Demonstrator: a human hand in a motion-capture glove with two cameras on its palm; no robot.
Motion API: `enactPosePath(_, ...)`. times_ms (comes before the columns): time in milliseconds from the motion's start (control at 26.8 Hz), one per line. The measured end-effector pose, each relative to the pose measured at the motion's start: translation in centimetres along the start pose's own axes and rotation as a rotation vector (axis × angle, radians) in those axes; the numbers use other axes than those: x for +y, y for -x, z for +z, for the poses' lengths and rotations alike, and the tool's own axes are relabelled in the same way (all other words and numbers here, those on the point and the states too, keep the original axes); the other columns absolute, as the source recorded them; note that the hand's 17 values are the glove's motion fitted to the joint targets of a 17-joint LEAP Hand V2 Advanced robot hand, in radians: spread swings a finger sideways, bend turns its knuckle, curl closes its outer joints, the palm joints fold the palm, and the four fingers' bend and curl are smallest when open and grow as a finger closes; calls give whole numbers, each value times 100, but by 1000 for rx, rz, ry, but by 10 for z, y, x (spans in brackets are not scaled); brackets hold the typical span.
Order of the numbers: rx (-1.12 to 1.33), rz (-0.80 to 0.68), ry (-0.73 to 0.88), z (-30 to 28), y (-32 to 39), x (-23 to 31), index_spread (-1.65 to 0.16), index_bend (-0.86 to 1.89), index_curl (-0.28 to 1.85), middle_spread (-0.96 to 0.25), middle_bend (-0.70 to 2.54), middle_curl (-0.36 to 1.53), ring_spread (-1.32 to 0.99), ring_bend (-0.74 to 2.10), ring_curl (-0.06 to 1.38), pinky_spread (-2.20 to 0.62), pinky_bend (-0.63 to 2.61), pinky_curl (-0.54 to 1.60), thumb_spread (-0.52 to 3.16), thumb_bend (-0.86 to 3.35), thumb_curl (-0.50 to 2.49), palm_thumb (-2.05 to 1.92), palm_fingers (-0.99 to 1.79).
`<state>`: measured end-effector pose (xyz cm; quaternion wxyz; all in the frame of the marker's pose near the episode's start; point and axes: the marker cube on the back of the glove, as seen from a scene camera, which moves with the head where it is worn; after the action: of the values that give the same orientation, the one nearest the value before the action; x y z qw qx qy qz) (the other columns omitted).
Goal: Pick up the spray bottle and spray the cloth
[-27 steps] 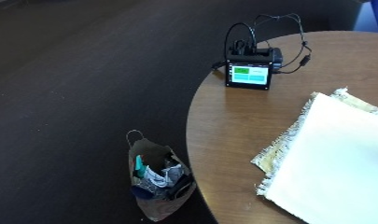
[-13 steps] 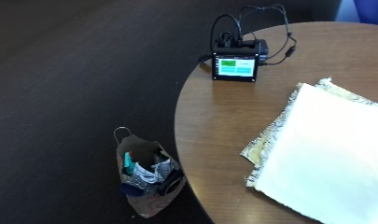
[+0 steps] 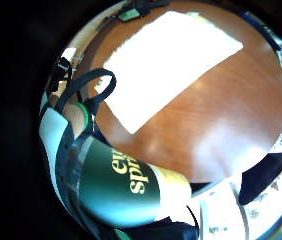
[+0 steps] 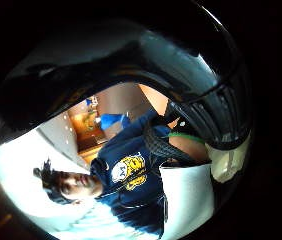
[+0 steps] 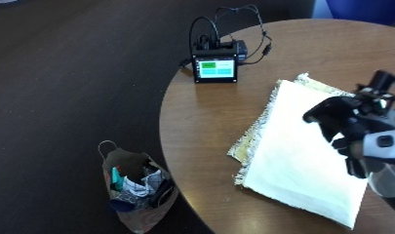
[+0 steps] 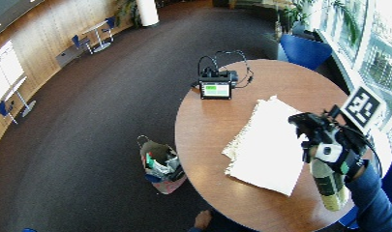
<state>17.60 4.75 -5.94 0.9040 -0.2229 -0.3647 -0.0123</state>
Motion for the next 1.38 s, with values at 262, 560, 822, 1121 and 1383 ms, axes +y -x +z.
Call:
enactPosePath(262,264,267,533,71,2,-64,-31,2,6,-13,68,48,-20,77,43,-23,63,37,94,-2,60,89,117)
enactPosePath(560,470,386,720,76,6,-76,-29,3,7,-13,68,48,-20,76,43,-22,63,37,99,-2,60,88,116)
enactPosePath(822,521,387,787,87,14,-77,-28,4,8,-13,67,48,-20,75,42,-22,62,37,98,-1,61,91,116)
enactPosePath(1121,501,401,791,79,0,-72,-28,4,9,-13,66,48,-21,74,42,-22,61,37,97,-2,62,92,117)
enactPosePath(1383,425,401,759,65,-7,-64,-27,5,10,-13,66,48,-21,73,42,-22,61,37,94,-2,63,92,117)
